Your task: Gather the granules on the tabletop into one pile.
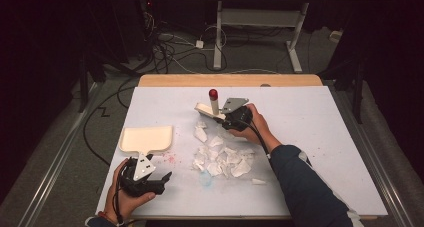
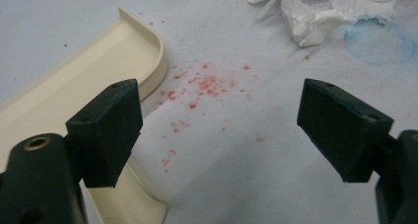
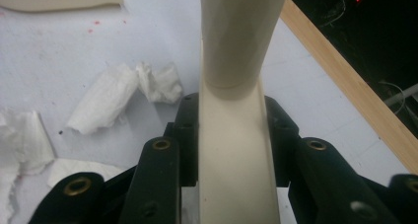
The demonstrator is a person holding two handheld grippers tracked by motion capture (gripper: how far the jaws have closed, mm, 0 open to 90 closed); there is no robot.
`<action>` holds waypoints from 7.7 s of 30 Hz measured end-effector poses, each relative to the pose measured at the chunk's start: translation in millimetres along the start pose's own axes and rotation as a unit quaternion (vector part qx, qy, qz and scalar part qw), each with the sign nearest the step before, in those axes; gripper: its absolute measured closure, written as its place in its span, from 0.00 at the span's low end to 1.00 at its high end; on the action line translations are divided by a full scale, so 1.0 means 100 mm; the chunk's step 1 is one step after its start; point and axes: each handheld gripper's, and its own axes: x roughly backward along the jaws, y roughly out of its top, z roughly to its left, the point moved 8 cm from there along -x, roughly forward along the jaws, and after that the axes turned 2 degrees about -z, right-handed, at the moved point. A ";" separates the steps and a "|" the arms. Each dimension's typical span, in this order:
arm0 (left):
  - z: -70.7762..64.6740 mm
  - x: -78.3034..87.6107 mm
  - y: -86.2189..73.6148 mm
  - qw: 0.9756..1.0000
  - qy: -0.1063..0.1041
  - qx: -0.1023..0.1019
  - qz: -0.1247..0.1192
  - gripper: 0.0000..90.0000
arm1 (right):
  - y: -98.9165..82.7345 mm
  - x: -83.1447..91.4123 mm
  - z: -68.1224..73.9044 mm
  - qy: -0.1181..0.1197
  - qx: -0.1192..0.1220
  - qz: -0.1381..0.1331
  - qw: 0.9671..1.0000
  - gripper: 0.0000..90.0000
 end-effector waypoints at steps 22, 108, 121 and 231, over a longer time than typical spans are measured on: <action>-0.06 0.00 -0.01 1.000 -0.001 -0.016 0.013 0.18 | -0.18 0.46 0.58 0.126 0.063 -0.039 0.989 0.75; -0.19 -0.03 0.00 0.999 -0.015 -0.043 0.028 0.18 | -0.84 2.39 0.59 0.036 -0.096 -0.025 0.994 0.75; -0.18 -0.03 0.00 0.999 -0.015 -0.042 0.028 0.18 | -0.42 2.36 0.94 0.078 -0.068 -0.099 0.990 0.76; -0.13 0.01 -0.03 0.999 -0.024 -0.023 0.016 0.18 | -0.14 0.66 0.43 0.142 0.016 0.000 0.990 0.75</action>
